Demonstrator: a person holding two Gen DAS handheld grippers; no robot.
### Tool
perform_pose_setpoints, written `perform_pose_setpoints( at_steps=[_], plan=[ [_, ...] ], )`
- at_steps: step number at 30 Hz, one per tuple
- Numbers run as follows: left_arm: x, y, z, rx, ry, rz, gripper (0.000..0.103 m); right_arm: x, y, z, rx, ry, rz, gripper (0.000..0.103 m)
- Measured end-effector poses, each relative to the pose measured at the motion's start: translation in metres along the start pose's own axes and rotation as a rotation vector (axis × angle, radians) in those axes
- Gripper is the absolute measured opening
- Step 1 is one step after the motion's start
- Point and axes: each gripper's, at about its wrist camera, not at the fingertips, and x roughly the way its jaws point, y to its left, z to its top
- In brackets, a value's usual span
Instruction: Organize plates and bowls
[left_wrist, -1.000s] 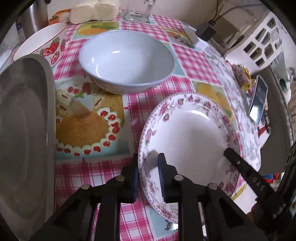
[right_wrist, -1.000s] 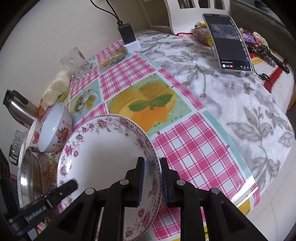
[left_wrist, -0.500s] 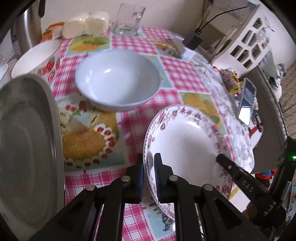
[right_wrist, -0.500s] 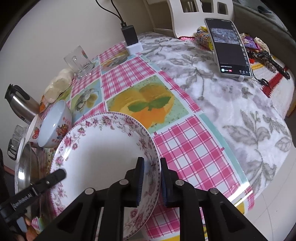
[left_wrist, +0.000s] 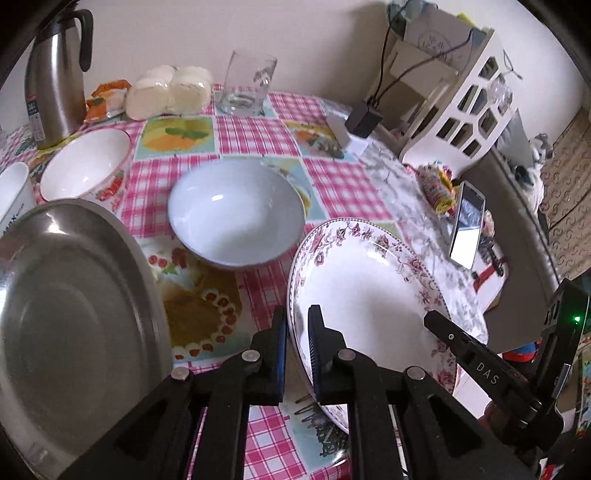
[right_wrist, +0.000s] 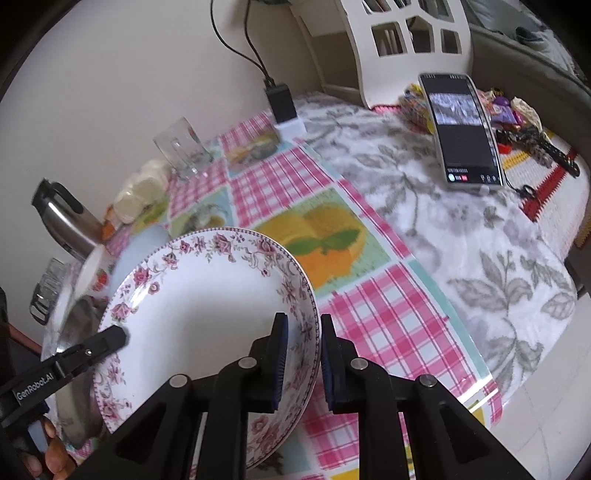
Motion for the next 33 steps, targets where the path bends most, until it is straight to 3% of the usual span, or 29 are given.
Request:
perform_pose_setpoints(
  at_steps=[14, 33],
  plan=[
    [-0.059, 0.047, 0.007, -0.066, -0.089, -0.021, 0.011, -0.05, 0.071, 0.004, -0.061, -0.168, 0.095, 0.019],
    [-0.133, 0.153, -0.001, -0.197, -0.192, 0.047, 0.011, -0.05, 0.188, -0.02, -0.16, -0.177, 0.212, 0.019]
  ],
)
